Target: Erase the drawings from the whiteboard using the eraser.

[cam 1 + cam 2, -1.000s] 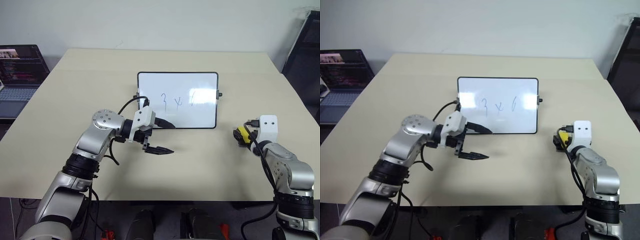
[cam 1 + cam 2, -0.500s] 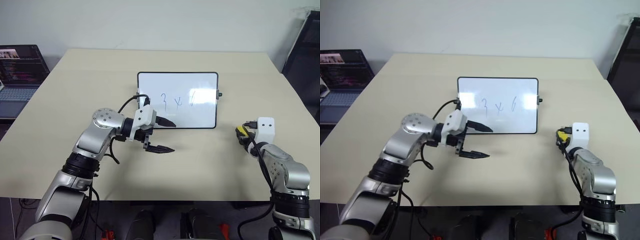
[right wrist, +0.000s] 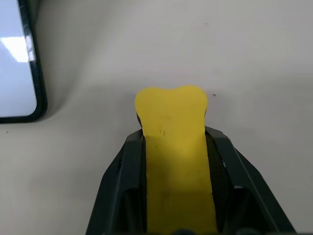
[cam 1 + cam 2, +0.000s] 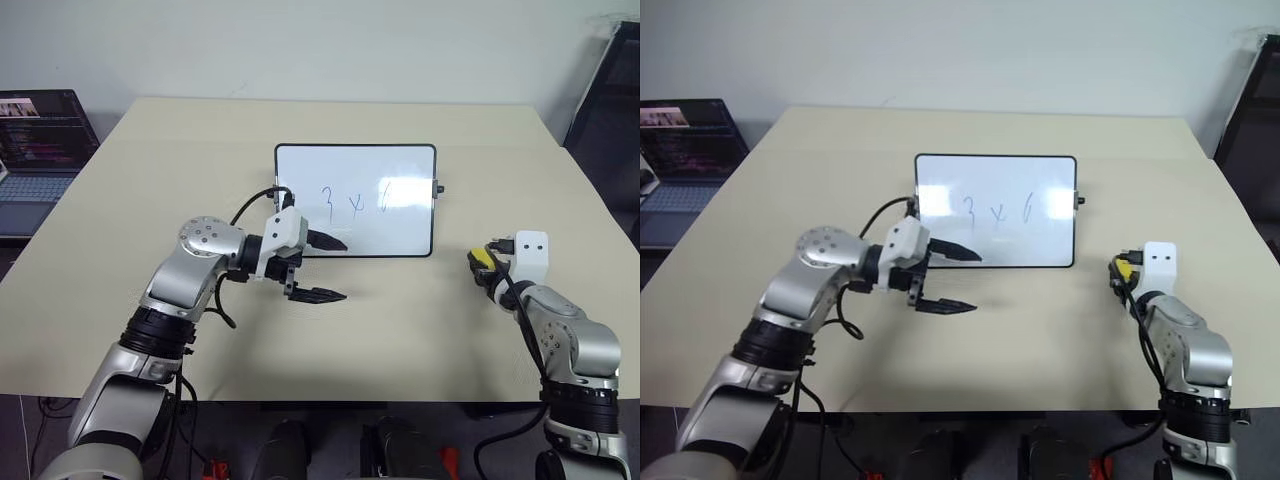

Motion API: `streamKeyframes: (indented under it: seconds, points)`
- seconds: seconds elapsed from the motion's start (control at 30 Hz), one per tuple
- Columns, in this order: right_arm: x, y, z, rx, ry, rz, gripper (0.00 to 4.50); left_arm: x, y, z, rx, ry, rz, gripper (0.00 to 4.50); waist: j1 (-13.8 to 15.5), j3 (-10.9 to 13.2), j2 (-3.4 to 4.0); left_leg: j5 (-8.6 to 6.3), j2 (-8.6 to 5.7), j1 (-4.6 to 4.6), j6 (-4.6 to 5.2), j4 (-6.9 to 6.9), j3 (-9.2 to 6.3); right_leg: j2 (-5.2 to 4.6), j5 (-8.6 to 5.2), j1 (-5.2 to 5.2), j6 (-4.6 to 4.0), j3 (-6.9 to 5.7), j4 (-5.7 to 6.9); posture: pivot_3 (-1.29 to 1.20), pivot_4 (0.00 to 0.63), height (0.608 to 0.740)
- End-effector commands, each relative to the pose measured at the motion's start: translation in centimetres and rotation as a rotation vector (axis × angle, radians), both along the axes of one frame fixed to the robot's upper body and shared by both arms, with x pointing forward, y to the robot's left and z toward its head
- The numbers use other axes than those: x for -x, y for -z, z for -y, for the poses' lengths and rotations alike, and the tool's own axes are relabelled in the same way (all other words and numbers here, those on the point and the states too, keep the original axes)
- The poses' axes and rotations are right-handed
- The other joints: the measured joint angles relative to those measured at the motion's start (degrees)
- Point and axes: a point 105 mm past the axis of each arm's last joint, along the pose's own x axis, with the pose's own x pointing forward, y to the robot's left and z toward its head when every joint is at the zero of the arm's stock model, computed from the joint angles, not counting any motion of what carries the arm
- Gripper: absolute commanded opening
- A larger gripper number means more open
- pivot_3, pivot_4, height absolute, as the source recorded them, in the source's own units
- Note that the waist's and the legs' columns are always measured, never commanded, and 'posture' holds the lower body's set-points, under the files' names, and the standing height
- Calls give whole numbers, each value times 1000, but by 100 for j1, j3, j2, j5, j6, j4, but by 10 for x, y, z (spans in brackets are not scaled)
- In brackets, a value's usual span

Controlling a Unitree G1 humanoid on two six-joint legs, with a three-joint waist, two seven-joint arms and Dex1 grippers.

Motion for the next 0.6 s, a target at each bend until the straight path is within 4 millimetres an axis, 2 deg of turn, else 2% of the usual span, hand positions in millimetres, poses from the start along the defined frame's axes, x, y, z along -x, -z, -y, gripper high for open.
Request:
streamKeyframes:
  seconds: [0.03, 0.13, 0.23, 0.33, 0.47, 0.6]
  points:
    - [4, -27, -14, 94, -101, 100, 1198, -2, -15, -6, 36, -65, 44, 4500, -2, 0, 0, 0, 1, 0, 0, 0, -1, 0, 0, 0, 0, -1, 0, 0, 150, 740]
    - [11, -39, -29, 175, -191, 136, 1197, -5, -14, -10, 42, -134, 49, 4500, -13, 0, 0, 0, 2, -1, 0, 1, -5, 0, 0, 0, 0, 0, 2, 0, 150, 740]
    - [21, -56, -57, 270, -339, 186, 1197, -9, -15, -14, 79, -242, 28, 4500, -16, 0, 0, 0, 2, -1, 0, 5, -7, 0, 0, 1, 0, 0, 4, 0, 150, 740]
    - [24, -71, -80, 284, -434, 229, 1197, -14, -14, -18, 84, -345, 18, 4500, -23, 0, -1, 0, 3, -2, 0, 21, -14, 1, 0, 3, 0, 0, 14, 0, 150, 740]
    - [11, -93, -104, 273, -505, 276, 1197, -25, -13, -21, 77, -479, 11, 4500, -17, 1, -2, 0, 0, -1, 0, 68, -19, 2, -1, 5, 2, -2, 60, 0, 150, 740]
    - [-10, -105, -120, 281, -533, 301, 1196, -33, -22, -17, 105, -545, 23, 4500, -14, 1, -2, 1, -1, 4, 0, 79, -18, 3, 6, 8, 13, -8, 73, 0, 150, 740]
